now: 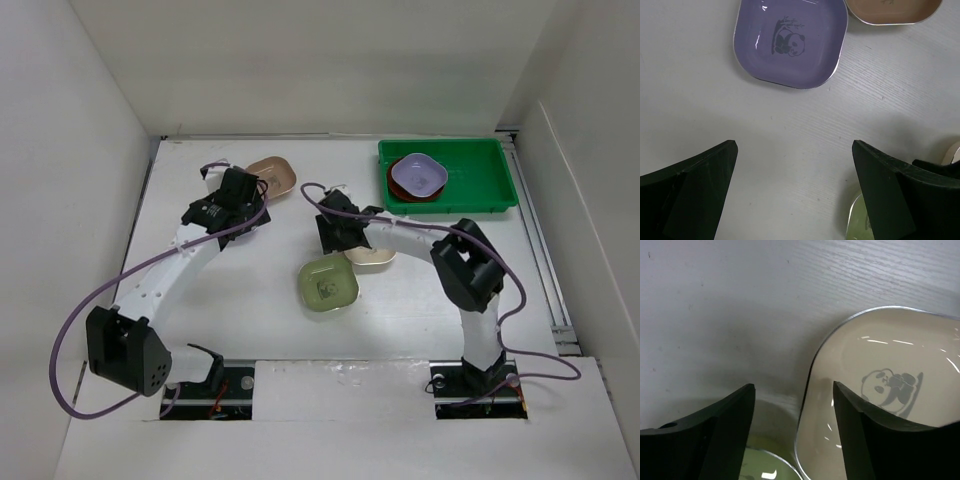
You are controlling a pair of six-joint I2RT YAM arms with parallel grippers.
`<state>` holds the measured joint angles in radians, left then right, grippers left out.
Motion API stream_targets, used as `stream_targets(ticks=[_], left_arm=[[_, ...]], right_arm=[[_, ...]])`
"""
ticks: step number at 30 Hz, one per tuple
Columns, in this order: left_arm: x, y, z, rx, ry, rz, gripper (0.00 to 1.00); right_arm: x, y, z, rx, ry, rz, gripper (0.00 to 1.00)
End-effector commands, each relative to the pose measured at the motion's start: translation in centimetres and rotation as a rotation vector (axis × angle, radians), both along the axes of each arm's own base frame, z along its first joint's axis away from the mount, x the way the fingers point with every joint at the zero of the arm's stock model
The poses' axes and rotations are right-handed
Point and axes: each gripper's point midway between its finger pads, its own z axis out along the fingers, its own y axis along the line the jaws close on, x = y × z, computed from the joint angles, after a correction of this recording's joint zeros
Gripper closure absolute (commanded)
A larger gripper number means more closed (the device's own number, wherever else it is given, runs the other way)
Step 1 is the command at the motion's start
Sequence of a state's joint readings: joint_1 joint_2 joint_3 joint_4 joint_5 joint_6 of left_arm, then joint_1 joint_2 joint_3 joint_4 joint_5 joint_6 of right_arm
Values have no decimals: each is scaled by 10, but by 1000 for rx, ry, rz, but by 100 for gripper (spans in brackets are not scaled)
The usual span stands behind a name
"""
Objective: Place the plates into the plastic bin on the countertop
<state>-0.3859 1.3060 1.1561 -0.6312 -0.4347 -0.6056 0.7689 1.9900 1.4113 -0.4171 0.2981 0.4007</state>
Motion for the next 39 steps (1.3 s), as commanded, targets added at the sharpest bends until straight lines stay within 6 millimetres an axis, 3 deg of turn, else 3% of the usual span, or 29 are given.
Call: stream_targets(ticks=[1, 5, 8, 9, 10, 11, 13, 16, 20, 23, 26, 30, 31, 35, 36, 39], left_arm=[[-3, 3, 10, -3, -36, -2, 0], [-3, 3, 10, -3, -36, -2, 0], [-3, 4, 10, 3, -34, -9, 0], [-1, 3, 11, 0, -43, -9, 0], [-1, 3, 11, 0, -43, -9, 0], [-1, 1, 10, -7, -40, -15, 0], [-1, 1, 10, -7, -40, -15, 0], [-1, 1, 10, -7, -40, -15, 0], [-1, 1, 10, -7, -40, -15, 0], [-2, 2, 13, -10, -49, -15, 0], [-2, 2, 13, -10, -49, -15, 0], [-2, 2, 13, -10, -49, -15, 0], [-2, 2, 13, -10, -49, -15, 0], [-1, -2, 14, -20, -49, -35, 0], [1, -2, 15, -17, -56, -41, 0], [-1, -3, 11, -21, -45, -47, 0]], right_arm=[[30, 21, 8, 89, -53, -51, 34], [48, 20, -4, 93, -41, -62, 55], [65, 23, -2, 85, -61, -49, 68], [71, 24, 0, 92, -66, -46, 76], [74, 19, 0, 79, -53, -56, 78], [83, 26, 17, 97, -82, -48, 80], [91, 24, 21, 92, -91, -46, 88], [104, 24, 50, 95, -140, -35, 100], [114, 17, 112, 77, -244, -21, 100], [121, 0, 160, 113, -311, 13, 100], [139, -31, 205, 154, -394, 18, 100], [166, -86, 235, 121, -456, -34, 100], [173, -104, 233, 110, -442, -30, 100], [199, -133, 235, 35, -433, 36, 100], [208, -137, 213, -15, -398, 78, 100], [214, -142, 200, -90, -361, 162, 100]])
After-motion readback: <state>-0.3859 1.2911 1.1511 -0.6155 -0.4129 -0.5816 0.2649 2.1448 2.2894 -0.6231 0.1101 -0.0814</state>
